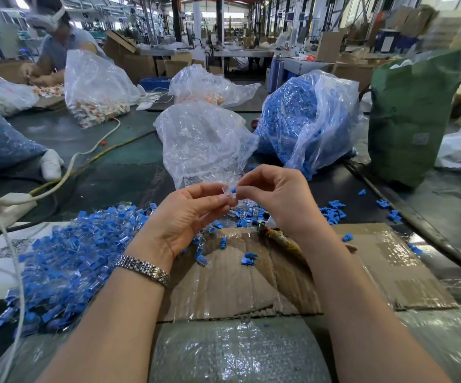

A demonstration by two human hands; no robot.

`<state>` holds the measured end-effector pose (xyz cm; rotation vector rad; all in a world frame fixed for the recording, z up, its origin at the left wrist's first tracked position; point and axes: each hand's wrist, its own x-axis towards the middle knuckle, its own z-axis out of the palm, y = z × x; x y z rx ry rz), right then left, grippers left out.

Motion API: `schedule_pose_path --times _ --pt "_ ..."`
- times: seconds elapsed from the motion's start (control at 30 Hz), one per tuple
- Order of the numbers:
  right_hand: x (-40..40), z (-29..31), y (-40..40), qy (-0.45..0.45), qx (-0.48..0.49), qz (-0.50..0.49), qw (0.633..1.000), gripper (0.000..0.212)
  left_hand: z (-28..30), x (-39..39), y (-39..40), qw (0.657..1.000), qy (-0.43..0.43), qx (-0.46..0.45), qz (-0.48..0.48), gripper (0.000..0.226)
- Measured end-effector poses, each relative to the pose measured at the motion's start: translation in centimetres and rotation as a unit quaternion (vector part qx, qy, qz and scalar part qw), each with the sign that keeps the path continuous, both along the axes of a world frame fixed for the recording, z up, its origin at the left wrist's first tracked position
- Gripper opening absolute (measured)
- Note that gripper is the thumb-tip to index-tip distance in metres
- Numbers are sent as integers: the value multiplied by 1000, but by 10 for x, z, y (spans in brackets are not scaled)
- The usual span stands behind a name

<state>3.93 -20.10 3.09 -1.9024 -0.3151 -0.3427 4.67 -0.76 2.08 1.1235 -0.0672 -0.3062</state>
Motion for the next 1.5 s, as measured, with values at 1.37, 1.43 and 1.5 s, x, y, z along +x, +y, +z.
schedule_pose_path --times 1.37,1.43,1.5 --pt "-15 13 -31 223 -319 -77 918 20 -2 3 1 996 -45 -51 55 32" --pt "-16 15 -29 256 -194 -8 947 17 -2 3 1 996 -57 -23 63 32" --pt "-20 16 -23 296 -101 80 946 15 -2 2 -1 995 -71 11 66 33"
